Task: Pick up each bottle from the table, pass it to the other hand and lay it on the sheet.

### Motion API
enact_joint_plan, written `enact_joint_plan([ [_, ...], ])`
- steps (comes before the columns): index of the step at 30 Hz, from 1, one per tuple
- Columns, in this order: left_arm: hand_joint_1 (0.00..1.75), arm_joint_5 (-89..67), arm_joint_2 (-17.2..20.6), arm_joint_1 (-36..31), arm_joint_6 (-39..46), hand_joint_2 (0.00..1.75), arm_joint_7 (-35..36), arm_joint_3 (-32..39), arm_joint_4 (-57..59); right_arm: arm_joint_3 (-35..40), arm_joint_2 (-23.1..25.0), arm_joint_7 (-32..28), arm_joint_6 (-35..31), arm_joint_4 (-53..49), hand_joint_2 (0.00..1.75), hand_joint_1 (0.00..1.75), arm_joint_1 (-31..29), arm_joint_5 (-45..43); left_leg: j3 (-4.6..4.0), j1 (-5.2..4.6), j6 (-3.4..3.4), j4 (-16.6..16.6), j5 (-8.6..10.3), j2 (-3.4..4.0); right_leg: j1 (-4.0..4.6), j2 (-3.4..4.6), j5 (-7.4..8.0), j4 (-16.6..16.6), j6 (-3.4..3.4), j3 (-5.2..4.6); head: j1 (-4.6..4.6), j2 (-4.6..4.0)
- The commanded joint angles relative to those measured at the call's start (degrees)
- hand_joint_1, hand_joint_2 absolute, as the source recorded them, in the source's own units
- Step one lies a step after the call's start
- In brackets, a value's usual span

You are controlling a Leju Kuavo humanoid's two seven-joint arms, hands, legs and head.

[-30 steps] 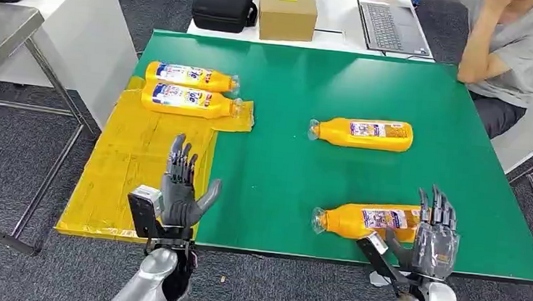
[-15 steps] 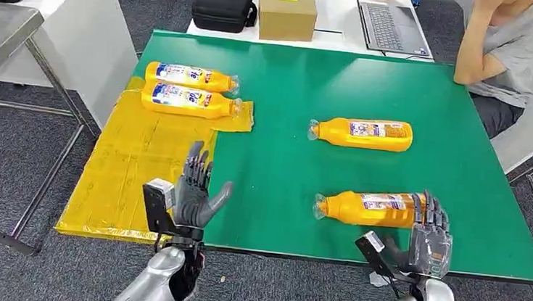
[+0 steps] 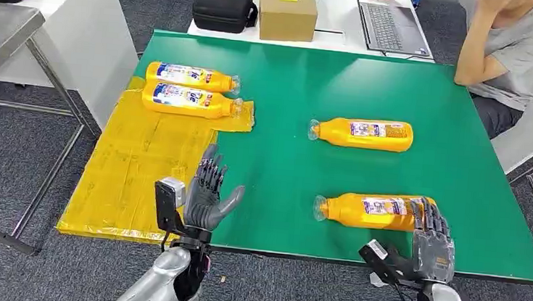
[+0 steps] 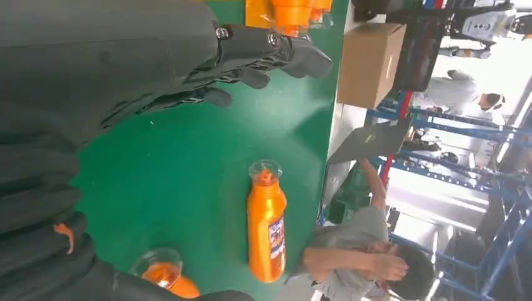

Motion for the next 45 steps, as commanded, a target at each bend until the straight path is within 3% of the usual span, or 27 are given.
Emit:
enact_joint_plan([
  [1,0.00,-0.4,1.1,-3.4,-0.1,1.75,-0.3,-2.6,4.5,3.5,-4.0,2.1,3.8,1.0,1.75,0.00,-0.2,0.4,0.25,-0.01,-0.08,0.0,-0.09,-0.03,0.00,-0.09,-0.13,0.0,-0.09,0.24,0.00,0.02],
  [10,0.00,0.0,0.8,-3.5,0.4,1.75,-0.4,-3.4,4.7,4.9,-6.3,2.7,5.5,4.2,1.75,0.00,-3.8,2.1,0.32,-0.04,-0.08,0.0,-0.15,0.12,-0.01,0.04,-0.15,0.0,-0.10,0.32,-0.02,0.02],
  [25,0.00,0.8,0.3,-4.5,0.3,1.75,1.6,-5.1,4.9,5.3,-8.7,3.3,6.4,8.8,1.75,0.00,-4.8,2.0,0.29,-0.03,-0.06,0.0,-0.10,0.02,0.01,-0.05,-0.11,0.0,-0.08,0.32,0.00,0.02],
  [45,0.00,0.5,0.3,-5.8,1.2,1.75,0.9,-5.8,5.6,5.3,-8.3,1.4,4.2,12.8,1.75,0.00,-7.5,0.8,0.24,-0.04,-0.02,0.0,-0.03,0.04,0.00,-0.02,-0.03,0.0,-0.05,0.24,0.00,0.02],
])
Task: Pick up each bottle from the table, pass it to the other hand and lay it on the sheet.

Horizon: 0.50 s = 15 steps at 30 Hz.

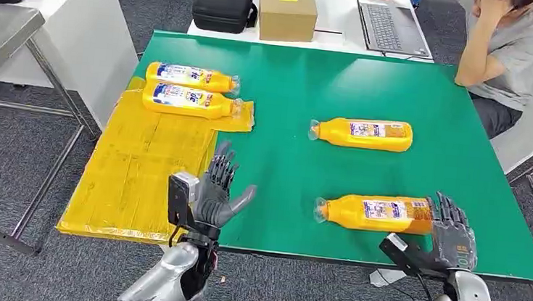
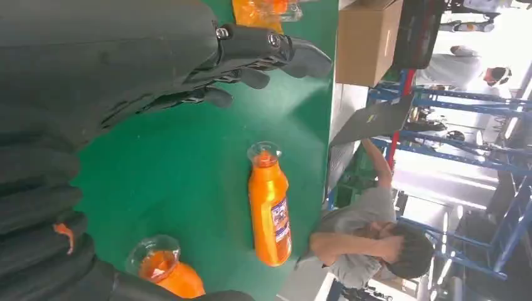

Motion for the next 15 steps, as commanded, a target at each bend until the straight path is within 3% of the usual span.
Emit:
enact_joint_plan([
  [1,0.00,0.2,0.7,-3.0,0.2,1.75,-0.2,-2.0,3.8,1.4,0.2,-0.3,0.1,6.1,1.75,0.00,-2.4,0.6,0.13,0.03,-0.06,0.0,-0.04,0.03,0.04,-0.01,-0.03,0.0,-0.06,0.13,0.00,0.00],
  [15,0.00,1.4,0.5,-3.4,0.7,1.75,-1.3,-1.8,4.6,4.2,0.4,-1.6,-3.8,8.3,1.75,0.00,-5.4,1.5,0.30,0.02,-0.07,0.0,-0.11,0.13,0.03,0.05,-0.11,0.0,-0.10,0.27,0.00,0.00],
])
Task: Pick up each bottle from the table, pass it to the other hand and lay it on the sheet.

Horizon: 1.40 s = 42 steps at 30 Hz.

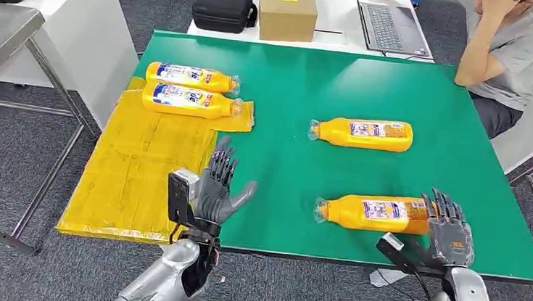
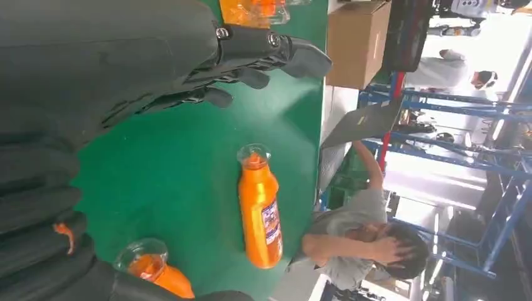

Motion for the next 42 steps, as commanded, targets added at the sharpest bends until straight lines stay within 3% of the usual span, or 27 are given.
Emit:
enact_joint_plan([
  [1,0.00,0.8,0.7,-2.5,0.0,1.75,-0.3,-1.4,4.2,3.1,0.8,-0.5,0.0,6.3,1.75,0.00,-4.0,0.7,0.24,0.03,-0.10,0.0,-0.12,0.13,0.04,0.07,-0.09,0.0,-0.10,0.21,0.02,0.00],
  [19,0.00,1.4,0.8,-2.0,0.1,1.75,-0.8,-1.2,4.6,5.2,1.9,-0.3,-0.2,11.3,1.75,0.00,-7.3,1.8,0.18,0.03,-0.07,0.0,-0.07,0.11,0.04,0.07,-0.05,0.0,-0.08,0.16,0.02,0.00],
  [25,0.00,1.5,1.3,-0.9,0.7,1.75,-1.6,-1.2,4.6,5.6,2.2,-3.9,-3.7,14.5,1.75,0.00,-8.6,-1.1,0.35,0.04,-0.12,-0.1,-0.13,0.17,0.05,0.09,-0.10,0.0,-0.13,0.31,0.02,0.00],
  [42,0.00,1.3,1.3,-1.1,-0.9,1.75,-1.6,-0.9,5.9,9.3,2.8,-1.4,0.0,21.6,1.75,0.00,-11.6,1.8,0.34,0.05,-0.10,-0.1,-0.09,0.16,0.07,0.09,-0.03,-0.1,-0.15,0.27,0.02,0.00],
])
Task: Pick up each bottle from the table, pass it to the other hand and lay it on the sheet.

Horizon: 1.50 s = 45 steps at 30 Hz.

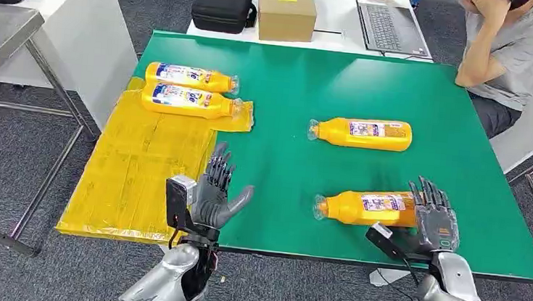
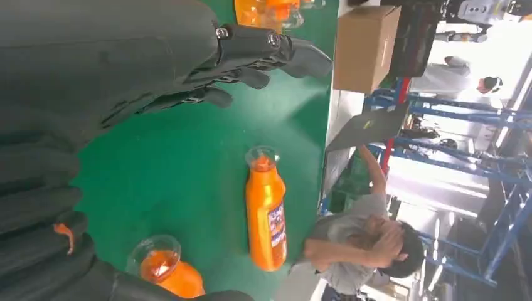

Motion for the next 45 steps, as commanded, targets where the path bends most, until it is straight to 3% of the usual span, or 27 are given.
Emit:
enact_joint_plan([
  [1,0.00,-0.3,1.2,-2.0,-0.8,1.75,0.3,-0.9,4.6,4.1,2.1,0.9,1.6,7.6,1.75,0.00,-2.1,1.7,0.27,0.06,-0.10,-0.1,-0.08,0.12,0.07,0.05,0.00,-0.1,-0.16,0.24,0.00,0.00],
  [11,0.00,-0.6,1.2,-1.6,-0.3,1.75,0.3,-1.0,4.4,3.7,2.6,0.9,6.3,8.4,1.75,0.00,-1.9,1.1,0.37,0.07,-0.08,0.0,-0.04,0.25,0.09,0.16,0.12,-0.1,-0.16,0.27,0.00,-0.02],
  [12,0.00,-0.6,1.2,-1.5,-0.7,1.75,0.4,-1.1,4.3,4.0,2.2,0.5,8.8,8.6,1.75,0.47,-2.0,1.0,0.46,0.08,-0.12,-0.1,-0.05,0.25,0.10,0.15,0.10,-0.1,-0.20,0.35,0.00,-0.02],
  [13,0.00,-0.7,1.1,-1.5,-0.9,1.75,0.5,-1.2,4.3,4.1,1.8,-0.6,10.8,8.8,1.75,1.71,-2.2,0.8,0.43,0.06,-0.10,-0.1,-0.03,0.21,0.08,0.13,0.11,-0.1,-0.18,0.33,0.00,-0.02],
  [26,0.00,-1.1,0.2,-2.7,-0.7,1.75,1.0,-1.8,4.7,1.5,0.1,-2.3,22.3,11.4,1.75,1.75,-1.2,-2.5,0.80,0.09,-0.08,-0.1,-0.02,0.04,0.13,0.03,0.07,-0.2,-0.21,0.70,0.00,-0.02],
  [34,0.00,-1.1,0.2,-3.0,-0.6,1.75,1.2,-1.8,5.0,-0.7,0.2,-6.0,23.0,11.2,1.75,1.75,-0.2,-5.4,1.05,0.12,-0.03,-0.1,-0.02,-0.04,0.17,-0.04,0.02,-0.3,-0.13,1.00,0.00,0.00],
  [40,0.00,-1.4,0.4,-2.8,1.4,1.75,0.1,-1.2,4.9,-9.5,3.7,-17.1,23.4,8.8,1.75,1.75,0.3,-17.7,1.05,0.12,-0.01,-0.1,-0.06,0.09,0.16,0.10,0.04,-0.3,-0.12,1.00,0.00,0.00],
  [41,0.00,-1.3,0.3,-3.0,2.6,1.75,-0.4,-0.7,4.9,-8.8,5.0,-17.8,23.9,4.3,1.75,1.75,1.7,-24.1,1.05,0.13,-0.05,-0.1,-0.06,0.06,0.18,0.05,0.04,-0.3,-0.17,1.02,0.02,0.00],
  [45,0.00,-1.3,0.4,-3.1,2.6,1.75,-0.4,-0.6,4.8,-8.7,5.1,-17.8,23.9,4.4,1.75,1.75,1.7,-24.1,0.94,0.10,-0.02,0.0,-0.15,0.29,0.13,0.30,0.08,-0.2,-0.11,0.88,0.00,0.00],
])
